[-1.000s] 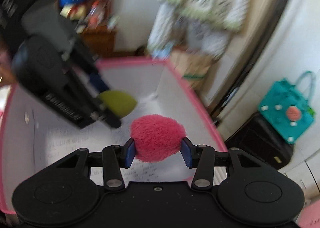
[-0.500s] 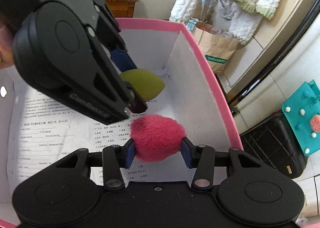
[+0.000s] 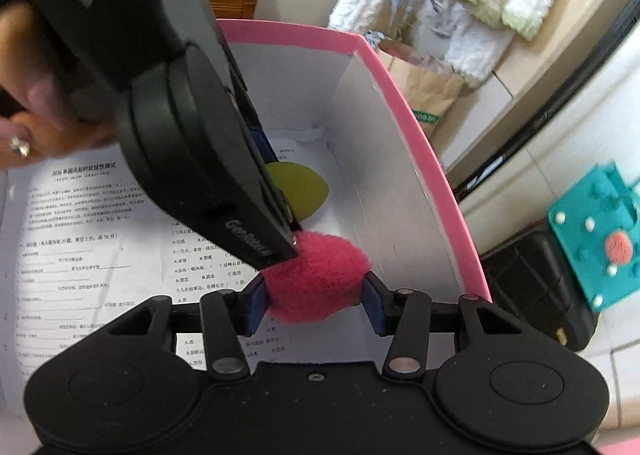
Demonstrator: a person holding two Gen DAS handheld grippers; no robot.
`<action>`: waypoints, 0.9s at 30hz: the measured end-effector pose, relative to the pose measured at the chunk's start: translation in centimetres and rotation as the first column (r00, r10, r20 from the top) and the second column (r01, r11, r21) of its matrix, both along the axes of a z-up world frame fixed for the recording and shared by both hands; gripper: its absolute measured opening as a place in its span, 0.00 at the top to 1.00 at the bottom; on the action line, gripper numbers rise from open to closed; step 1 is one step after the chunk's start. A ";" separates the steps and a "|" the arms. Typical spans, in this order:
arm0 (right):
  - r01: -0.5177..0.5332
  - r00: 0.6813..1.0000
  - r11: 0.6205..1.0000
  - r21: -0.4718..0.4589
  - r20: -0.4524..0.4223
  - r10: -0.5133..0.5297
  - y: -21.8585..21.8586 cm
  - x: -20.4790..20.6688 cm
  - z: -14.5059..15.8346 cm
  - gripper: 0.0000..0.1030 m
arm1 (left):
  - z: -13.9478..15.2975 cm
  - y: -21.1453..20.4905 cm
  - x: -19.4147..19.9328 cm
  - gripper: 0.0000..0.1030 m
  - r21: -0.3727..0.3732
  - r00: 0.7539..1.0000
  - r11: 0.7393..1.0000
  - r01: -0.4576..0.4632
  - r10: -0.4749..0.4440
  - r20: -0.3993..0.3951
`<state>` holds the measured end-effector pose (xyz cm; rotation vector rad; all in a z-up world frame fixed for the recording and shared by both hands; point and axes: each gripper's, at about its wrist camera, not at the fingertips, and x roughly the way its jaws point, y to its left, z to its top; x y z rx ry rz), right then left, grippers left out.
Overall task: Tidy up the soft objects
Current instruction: 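Open both grippers to drop the sponge and ball inside the box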
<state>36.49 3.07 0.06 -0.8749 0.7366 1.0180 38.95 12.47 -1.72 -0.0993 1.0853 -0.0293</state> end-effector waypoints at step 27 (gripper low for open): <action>0.208 0.971 0.958 0.197 -0.163 -0.177 -5.8 -4.5 6.7 0.41 | 7.2 -0.4 -7.9 0.39 0.056 0.990 0.993 0.105 -0.110 0.087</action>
